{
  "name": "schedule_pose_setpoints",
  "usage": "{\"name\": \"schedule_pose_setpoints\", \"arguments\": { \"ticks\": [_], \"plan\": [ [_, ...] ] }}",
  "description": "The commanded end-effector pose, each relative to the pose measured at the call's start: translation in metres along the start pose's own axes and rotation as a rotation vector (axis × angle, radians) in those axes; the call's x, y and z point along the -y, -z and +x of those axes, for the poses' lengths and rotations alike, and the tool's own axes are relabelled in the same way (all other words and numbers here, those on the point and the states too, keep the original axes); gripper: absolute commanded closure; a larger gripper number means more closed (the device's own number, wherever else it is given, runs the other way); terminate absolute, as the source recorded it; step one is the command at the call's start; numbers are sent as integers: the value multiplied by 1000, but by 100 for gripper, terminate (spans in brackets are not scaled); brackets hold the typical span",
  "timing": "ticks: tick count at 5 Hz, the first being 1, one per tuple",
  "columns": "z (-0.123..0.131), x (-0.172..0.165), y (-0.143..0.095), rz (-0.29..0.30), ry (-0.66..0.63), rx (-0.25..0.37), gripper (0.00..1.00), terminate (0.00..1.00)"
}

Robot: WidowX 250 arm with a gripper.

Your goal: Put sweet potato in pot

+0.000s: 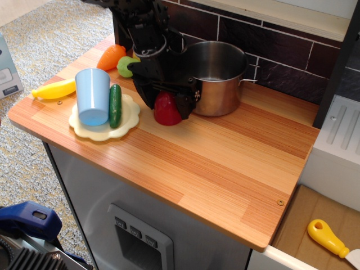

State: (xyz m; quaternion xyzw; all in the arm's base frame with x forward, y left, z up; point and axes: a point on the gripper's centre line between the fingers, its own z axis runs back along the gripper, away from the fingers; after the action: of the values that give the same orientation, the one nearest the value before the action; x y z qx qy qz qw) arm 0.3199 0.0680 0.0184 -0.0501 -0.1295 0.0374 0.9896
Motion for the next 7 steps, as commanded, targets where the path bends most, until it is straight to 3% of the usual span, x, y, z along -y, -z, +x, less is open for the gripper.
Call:
{"name": "schedule_pose_setpoints", "arguments": {
  "ticks": [1, 2, 3, 4, 5, 6, 7],
  "plan": [
    [1, 5, -1, -7, -16, 9, 0, 0],
    [-4, 13, -6, -1, -35, -16, 100, 0],
    [-14, 21, -20, 54, -51, -22, 100, 0],
    [-15, 26, -58, 169, -43, -29, 100, 0],
    [0, 27, -95, 294, 2, -1, 100, 0],
    [27, 27, -123, 362, 70, 34, 100, 0],
    [55, 29, -127, 366, 163, 87, 100, 0]
  ]
}}
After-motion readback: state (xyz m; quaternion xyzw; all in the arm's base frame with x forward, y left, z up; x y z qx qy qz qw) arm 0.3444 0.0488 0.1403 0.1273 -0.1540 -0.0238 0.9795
